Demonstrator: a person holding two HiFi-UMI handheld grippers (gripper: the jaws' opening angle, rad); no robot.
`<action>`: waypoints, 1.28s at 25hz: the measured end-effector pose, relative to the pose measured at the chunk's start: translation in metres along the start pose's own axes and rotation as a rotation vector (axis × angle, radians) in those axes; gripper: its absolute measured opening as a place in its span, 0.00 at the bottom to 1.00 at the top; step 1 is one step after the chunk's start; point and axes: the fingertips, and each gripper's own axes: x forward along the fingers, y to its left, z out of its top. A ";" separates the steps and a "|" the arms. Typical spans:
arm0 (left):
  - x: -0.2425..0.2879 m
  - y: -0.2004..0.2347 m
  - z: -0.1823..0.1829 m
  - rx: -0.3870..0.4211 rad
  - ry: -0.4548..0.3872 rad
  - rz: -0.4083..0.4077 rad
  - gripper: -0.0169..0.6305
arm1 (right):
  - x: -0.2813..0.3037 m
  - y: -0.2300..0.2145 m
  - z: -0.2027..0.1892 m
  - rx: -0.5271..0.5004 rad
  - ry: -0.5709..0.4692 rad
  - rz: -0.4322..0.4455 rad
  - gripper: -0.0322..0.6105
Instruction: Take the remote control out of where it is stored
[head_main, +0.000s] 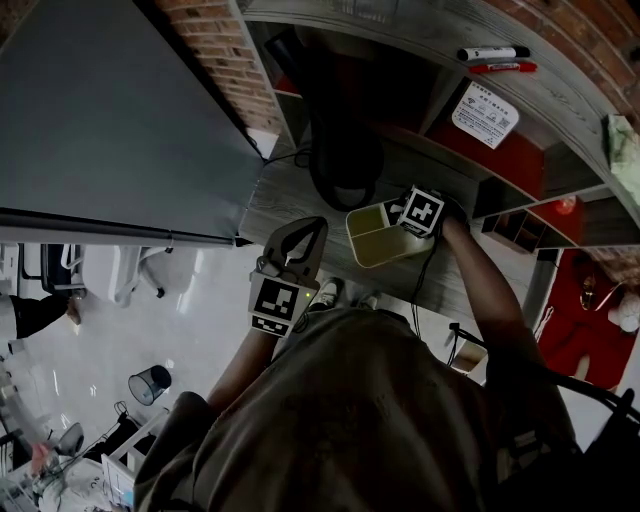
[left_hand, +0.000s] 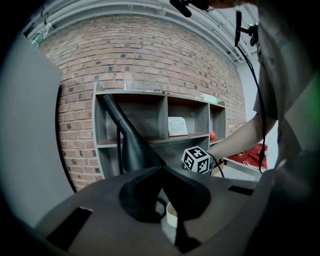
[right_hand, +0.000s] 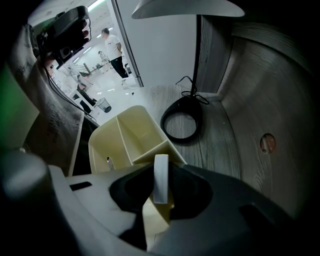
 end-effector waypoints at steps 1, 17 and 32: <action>-0.001 0.000 0.000 0.000 -0.001 0.000 0.04 | -0.001 0.000 0.000 0.000 -0.001 -0.003 0.18; -0.006 -0.007 0.004 0.020 -0.024 -0.019 0.04 | -0.049 0.008 0.007 0.058 -0.110 -0.066 0.18; 0.006 -0.005 0.023 0.048 -0.064 -0.045 0.04 | -0.148 0.012 0.007 0.151 -0.350 -0.278 0.18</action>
